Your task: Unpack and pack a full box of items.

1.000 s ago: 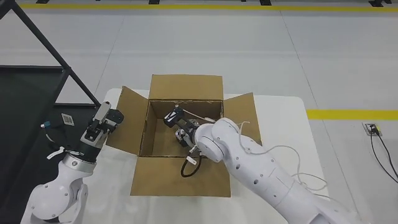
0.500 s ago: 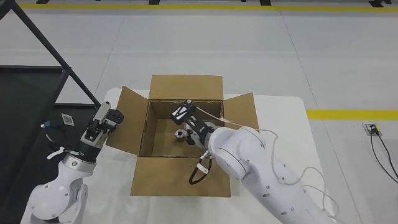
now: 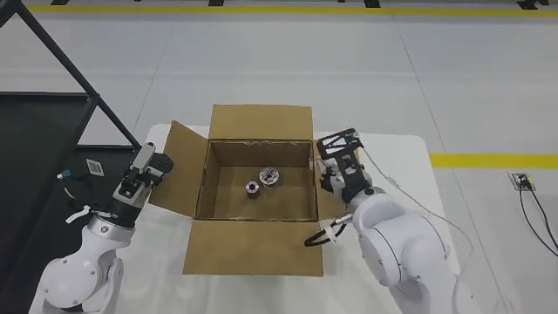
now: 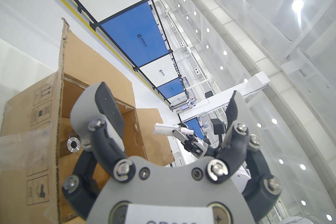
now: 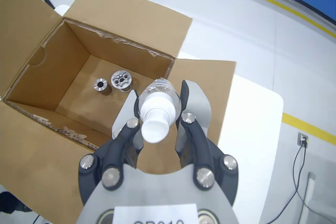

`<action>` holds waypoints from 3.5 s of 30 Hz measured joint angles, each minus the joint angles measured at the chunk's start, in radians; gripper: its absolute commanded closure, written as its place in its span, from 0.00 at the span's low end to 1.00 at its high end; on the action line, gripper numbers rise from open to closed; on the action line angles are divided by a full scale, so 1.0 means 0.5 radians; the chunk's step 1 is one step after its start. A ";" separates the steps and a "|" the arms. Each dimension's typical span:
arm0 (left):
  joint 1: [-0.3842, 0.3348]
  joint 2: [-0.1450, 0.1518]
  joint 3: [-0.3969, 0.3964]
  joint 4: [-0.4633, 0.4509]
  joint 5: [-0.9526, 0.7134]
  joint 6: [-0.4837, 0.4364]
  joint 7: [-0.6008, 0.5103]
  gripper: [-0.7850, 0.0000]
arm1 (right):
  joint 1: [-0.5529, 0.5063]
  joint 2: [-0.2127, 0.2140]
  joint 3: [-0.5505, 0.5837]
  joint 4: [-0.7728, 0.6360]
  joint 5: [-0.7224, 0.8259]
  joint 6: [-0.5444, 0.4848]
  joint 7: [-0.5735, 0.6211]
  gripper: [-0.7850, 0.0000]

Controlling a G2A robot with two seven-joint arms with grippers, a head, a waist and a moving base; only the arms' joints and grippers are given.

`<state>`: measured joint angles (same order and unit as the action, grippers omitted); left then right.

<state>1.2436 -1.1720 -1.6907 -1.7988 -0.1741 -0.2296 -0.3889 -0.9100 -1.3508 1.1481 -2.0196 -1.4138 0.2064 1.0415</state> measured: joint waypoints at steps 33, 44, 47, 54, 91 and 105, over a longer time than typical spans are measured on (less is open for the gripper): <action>0.000 0.000 0.000 0.000 0.000 0.000 0.000 0.00 | -0.077 0.012 0.571 0.629 -0.135 0.370 0.231 1.00; 0.000 0.000 0.000 0.000 0.000 0.000 0.000 0.00 | -0.011 -0.003 0.626 0.954 -0.021 0.361 0.046 1.00; 0.000 0.000 0.000 0.000 0.000 0.000 0.000 0.00 | -0.014 -0.007 0.617 0.999 -0.032 0.394 -0.018 1.00; 0.000 0.000 0.000 0.000 0.000 0.000 0.000 0.00 | 0.006 -0.012 0.618 1.055 0.001 0.372 -0.033 0.94; 0.000 0.000 0.000 0.000 0.000 0.000 0.000 0.00 | -0.313 -0.029 0.612 0.145 -0.029 0.446 -0.317 0.00; 0.000 0.000 0.000 0.000 0.000 0.000 0.000 0.00 | -0.362 -0.032 0.201 -0.379 0.102 -0.264 -0.424 0.00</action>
<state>1.2436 -1.1720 -1.6907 -1.7988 -0.1741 -0.2296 -0.3889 -1.0909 -1.3669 1.2487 -2.2089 -1.3627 0.0745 0.8297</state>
